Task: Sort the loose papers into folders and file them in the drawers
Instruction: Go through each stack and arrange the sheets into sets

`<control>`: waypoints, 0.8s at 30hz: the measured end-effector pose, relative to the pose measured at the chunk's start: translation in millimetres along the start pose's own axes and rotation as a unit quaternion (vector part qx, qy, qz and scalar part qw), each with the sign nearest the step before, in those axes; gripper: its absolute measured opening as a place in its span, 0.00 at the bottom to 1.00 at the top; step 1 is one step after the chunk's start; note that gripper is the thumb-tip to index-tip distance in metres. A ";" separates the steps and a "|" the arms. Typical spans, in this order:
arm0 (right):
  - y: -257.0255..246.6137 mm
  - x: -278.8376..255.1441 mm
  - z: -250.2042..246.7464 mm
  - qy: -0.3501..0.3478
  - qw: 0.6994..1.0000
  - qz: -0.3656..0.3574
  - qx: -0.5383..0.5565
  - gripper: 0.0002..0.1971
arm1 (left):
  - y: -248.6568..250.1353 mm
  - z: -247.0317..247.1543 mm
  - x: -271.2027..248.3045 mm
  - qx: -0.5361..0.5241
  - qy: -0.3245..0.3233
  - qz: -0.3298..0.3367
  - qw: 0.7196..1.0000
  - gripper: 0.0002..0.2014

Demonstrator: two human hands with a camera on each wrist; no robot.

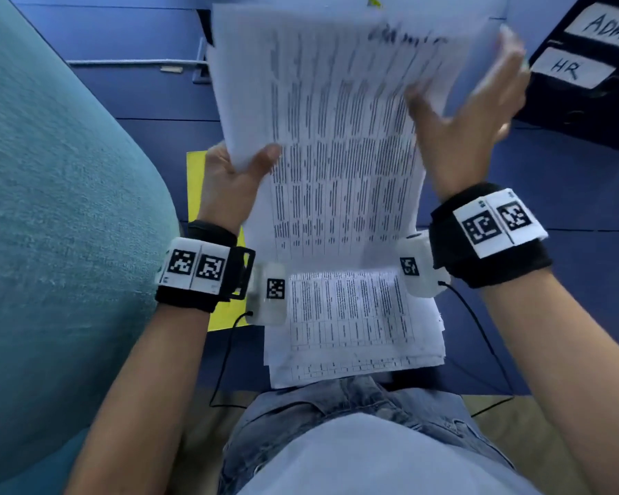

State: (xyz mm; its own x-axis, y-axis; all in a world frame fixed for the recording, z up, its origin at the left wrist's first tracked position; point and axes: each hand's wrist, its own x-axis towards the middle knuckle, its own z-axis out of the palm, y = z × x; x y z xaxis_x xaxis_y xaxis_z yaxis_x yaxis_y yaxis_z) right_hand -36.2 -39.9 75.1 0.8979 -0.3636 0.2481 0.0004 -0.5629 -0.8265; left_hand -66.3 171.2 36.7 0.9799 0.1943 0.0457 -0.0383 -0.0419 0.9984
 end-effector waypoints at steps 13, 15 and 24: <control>-1.9 -25.1 -19.9 -0.049 0.933 -0.049 0.354 0.08 | 54.3 18.6 -12.0 -0.079 0.062 0.061 0.993 0.17; 9.8 -36.8 -15.4 -0.065 0.940 -0.013 0.334 0.10 | 42.5 21.8 -24.7 -0.074 0.046 0.031 0.996 0.15; 23.7 -9.9 -46.5 -0.047 0.956 -0.029 0.290 0.07 | 73.5 44.9 -34.0 0.030 0.017 0.041 0.999 0.10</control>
State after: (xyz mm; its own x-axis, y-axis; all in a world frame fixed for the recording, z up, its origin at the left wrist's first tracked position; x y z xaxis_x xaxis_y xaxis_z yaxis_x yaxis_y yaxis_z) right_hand -65.6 -84.1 76.6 0.9245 -0.2603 0.2784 0.2710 -0.0649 -0.9604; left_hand -93.7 117.5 107.0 0.9667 0.2210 0.1289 -0.1047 -0.1179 0.9875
